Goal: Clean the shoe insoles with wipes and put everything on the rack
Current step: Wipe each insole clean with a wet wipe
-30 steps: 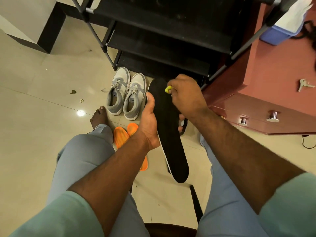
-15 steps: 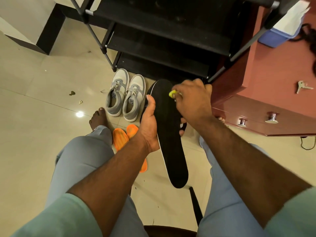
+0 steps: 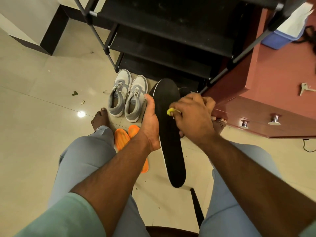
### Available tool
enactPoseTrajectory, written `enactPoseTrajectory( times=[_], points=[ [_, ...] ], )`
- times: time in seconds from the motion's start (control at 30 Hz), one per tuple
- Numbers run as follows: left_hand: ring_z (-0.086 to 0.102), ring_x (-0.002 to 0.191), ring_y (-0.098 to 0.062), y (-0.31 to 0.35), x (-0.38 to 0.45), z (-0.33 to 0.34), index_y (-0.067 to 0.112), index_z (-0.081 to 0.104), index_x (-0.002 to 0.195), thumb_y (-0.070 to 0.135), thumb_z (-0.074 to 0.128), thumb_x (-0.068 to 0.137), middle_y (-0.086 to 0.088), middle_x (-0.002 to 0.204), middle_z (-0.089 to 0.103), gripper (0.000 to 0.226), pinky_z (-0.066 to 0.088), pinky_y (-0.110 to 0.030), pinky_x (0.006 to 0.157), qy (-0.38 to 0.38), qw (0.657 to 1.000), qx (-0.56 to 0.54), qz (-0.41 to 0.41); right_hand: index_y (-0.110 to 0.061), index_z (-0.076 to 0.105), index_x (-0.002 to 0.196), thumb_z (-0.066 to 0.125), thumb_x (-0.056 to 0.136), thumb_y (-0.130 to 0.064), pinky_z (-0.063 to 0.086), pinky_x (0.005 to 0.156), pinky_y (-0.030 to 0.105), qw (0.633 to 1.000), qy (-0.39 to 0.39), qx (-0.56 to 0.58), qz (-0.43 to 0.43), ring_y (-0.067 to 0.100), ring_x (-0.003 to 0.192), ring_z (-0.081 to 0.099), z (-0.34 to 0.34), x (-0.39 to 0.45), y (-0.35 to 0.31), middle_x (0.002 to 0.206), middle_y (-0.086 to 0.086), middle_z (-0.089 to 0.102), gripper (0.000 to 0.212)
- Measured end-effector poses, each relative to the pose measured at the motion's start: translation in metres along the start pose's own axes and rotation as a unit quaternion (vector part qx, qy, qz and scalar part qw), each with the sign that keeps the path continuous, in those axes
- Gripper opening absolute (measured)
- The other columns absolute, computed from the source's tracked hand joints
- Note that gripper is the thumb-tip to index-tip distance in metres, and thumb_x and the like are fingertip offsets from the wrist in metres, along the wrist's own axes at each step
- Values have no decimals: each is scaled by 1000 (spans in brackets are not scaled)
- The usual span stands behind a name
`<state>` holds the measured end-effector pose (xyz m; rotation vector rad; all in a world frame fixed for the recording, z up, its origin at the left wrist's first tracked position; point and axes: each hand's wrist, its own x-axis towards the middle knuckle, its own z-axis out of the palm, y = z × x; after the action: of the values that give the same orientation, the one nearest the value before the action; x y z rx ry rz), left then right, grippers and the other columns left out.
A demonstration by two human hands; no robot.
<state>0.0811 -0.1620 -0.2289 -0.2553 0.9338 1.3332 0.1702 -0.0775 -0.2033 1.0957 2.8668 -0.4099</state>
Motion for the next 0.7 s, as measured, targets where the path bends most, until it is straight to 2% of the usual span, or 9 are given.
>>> enactPoseTrajectory(
  times=[0.1, 0.2, 0.37, 0.5, 0.57, 0.63, 0.7],
  points=[
    [58, 99, -32, -6, -2, 3, 17, 71, 120, 93, 22, 75, -18, 114, 64, 100, 44, -41, 77, -32, 999, -4, -24, -31, 66, 107, 54, 91, -25, 25, 91, 41, 997, 54, 22, 56, 19, 114, 41, -6, 32, 6, 107, -9, 63, 21],
    [59, 91, -29, -4, -1, 1, 17, 71, 119, 92, 20, 77, -18, 113, 62, 100, 43, -41, 74, -44, 999, -22, -20, -31, 66, 109, 55, 91, -25, 22, 85, 38, 995, 50, 49, 73, 19, 114, 41, -8, 48, 3, 108, -9, 62, 22],
    [69, 101, -29, 5, 1, -2, 17, 81, 96, 86, 22, 83, -13, 109, 72, 92, 48, -40, 92, -4, 999, -40, -2, -30, 66, 109, 55, 90, -22, 20, 85, 39, 998, -9, 50, -40, 21, 112, 44, -4, 6, -10, 109, -8, 63, 24],
    [73, 92, -24, 4, 1, -3, 12, 82, 88, 82, 21, 86, -12, 102, 75, 93, 52, -37, 85, 9, 999, -35, -1, -26, 71, 94, 61, 81, -20, 21, 78, 38, 996, -6, 57, -69, 28, 99, 54, -2, -28, -7, 92, -4, 68, 18],
    [73, 95, -25, 1, 0, -3, 13, 82, 90, 82, 21, 86, -12, 104, 75, 92, 51, -39, 91, -3, 999, -44, -6, -26, 70, 95, 60, 82, -22, 25, 79, 41, 997, 4, 40, -65, 28, 98, 54, -3, -23, -5, 92, -4, 68, 17],
    [66, 108, -29, -3, -1, -1, 16, 80, 101, 85, 23, 84, -14, 116, 70, 91, 43, -44, 102, -20, 998, -49, -19, -27, 68, 103, 57, 88, -24, 27, 82, 42, 999, 19, 18, -25, 25, 104, 50, -7, -5, -7, 100, -4, 66, 19],
    [48, 118, -35, -7, -2, 1, 16, 74, 115, 90, 26, 79, -19, 127, 56, 95, 38, -47, 98, -40, 997, -55, -33, -28, 64, 112, 53, 92, -27, 26, 85, 40, 998, 42, 20, 35, 22, 109, 45, -10, 19, -8, 108, -5, 63, 23]
  ],
)
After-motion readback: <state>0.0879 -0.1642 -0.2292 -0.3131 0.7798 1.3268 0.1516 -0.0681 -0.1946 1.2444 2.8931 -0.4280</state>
